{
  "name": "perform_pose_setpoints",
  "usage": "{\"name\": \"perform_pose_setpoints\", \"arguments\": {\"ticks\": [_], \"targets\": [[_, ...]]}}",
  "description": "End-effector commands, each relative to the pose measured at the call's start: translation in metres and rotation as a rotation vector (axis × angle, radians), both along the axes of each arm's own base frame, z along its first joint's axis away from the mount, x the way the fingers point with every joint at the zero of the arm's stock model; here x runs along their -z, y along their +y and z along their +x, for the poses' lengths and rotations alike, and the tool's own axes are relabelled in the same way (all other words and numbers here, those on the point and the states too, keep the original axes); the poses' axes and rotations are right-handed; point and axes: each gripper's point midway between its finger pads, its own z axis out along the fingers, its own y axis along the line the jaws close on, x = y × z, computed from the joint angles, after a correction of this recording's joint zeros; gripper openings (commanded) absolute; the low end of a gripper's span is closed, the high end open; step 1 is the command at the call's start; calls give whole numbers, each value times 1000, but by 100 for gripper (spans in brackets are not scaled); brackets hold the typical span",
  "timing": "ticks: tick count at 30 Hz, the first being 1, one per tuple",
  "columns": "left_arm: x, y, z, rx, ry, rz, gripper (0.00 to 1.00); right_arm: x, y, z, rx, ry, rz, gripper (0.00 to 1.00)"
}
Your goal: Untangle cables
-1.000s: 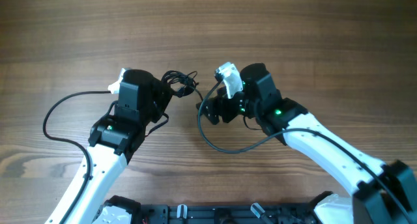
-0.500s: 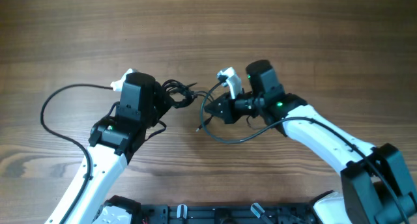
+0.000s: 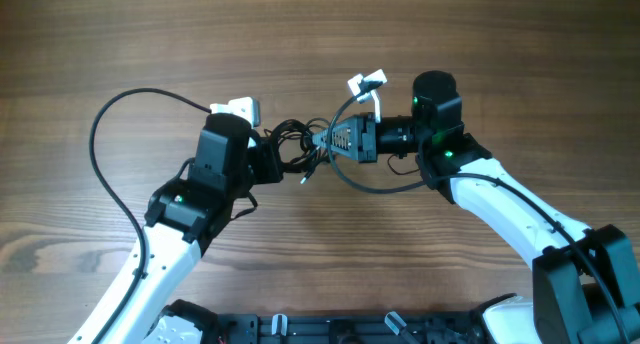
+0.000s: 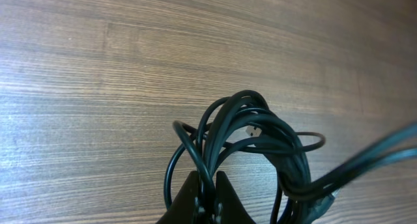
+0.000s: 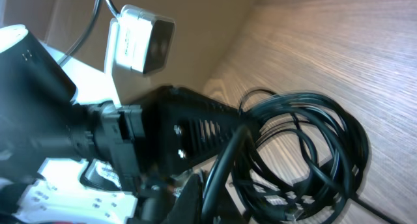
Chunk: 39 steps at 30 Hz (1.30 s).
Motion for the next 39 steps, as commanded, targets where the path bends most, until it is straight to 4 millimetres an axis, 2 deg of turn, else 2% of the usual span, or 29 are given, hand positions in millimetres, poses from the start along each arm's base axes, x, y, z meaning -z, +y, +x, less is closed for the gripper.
{"name": "perform_pose_setpoints", "arguments": {"ticks": [1,8,13,16,20,23,27,29,34,39], "targets": [[3,-9,-3,74,-6,35,4,-12,-4,19,130,141,18,4],[2,-20,-6,107,-13,31,4,-6,-10,42,307,371,34,4],[2,-25,-9,123,-13,31,4,-1,-19,62,438,333,19,5],[2,-25,-9,121,-12,28,4,3,-24,72,489,230,-17,4],[1,-26,-8,94,-1,-4,4,4,-18,69,464,100,-57,5],[-4,-33,-7,111,-11,-41,4,9,-5,60,437,48,-94,4],[-6,-34,-6,108,-18,-51,4,32,3,52,459,54,-199,5],[-6,-36,-8,119,-13,-61,4,37,2,52,479,56,-222,5],[-5,-41,-13,155,3,-72,4,16,6,60,493,-3,-147,4],[0,-39,-17,208,-1,-15,4,8,3,65,530,86,-87,4]]}}
